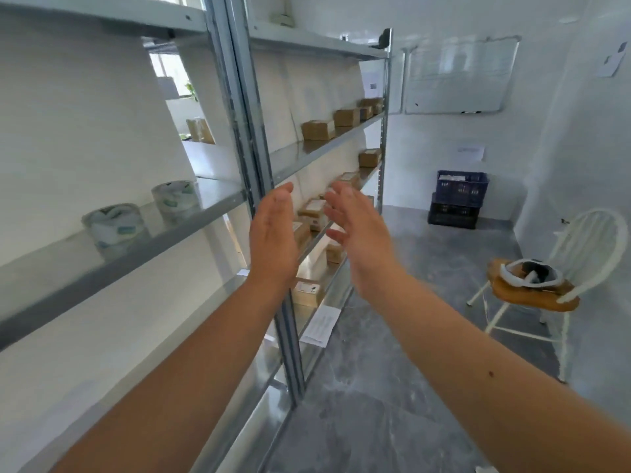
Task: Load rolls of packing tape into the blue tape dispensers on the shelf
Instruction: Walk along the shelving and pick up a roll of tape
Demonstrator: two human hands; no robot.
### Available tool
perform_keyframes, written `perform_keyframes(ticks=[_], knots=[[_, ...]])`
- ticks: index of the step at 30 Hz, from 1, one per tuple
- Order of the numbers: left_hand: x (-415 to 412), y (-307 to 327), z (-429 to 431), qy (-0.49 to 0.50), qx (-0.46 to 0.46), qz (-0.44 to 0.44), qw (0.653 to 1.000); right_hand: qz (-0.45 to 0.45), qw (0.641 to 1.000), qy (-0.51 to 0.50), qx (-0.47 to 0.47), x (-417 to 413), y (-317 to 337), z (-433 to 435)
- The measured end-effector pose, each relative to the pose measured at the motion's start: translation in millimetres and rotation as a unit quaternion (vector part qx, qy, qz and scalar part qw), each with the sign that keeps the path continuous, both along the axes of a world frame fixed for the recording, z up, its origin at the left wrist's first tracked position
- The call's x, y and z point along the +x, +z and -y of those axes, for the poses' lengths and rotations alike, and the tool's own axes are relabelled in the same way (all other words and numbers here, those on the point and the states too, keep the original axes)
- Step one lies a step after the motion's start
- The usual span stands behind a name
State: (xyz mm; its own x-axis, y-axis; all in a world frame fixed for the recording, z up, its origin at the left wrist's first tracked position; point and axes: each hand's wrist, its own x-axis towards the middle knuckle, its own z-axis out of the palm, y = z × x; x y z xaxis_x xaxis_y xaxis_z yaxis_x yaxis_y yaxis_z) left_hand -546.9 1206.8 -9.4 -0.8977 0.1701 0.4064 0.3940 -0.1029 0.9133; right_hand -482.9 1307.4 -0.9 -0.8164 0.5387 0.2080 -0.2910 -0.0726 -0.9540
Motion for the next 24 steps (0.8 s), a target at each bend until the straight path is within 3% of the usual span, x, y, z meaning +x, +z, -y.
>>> perform_keyframes(ticks=[11, 16, 24], knots=[[-89.6, -2.0, 45.4, 0.246, 0.009, 0.008, 0.969, -0.012, 0.968, 0.251, 0.01, -152.4, 2.4, 30.4], [-125.2, -8.0, 81.4, 0.312, 0.065, 0.021, 0.947, 0.006, 0.951, 0.308, 0.001, -196.4, -9.8, 70.5], [-149.9, -5.2, 118.6, 0.387, 0.075, 0.039, 0.918, 0.013, 0.925, 0.38, -0.026, -244.9, -11.3, 114.8]])
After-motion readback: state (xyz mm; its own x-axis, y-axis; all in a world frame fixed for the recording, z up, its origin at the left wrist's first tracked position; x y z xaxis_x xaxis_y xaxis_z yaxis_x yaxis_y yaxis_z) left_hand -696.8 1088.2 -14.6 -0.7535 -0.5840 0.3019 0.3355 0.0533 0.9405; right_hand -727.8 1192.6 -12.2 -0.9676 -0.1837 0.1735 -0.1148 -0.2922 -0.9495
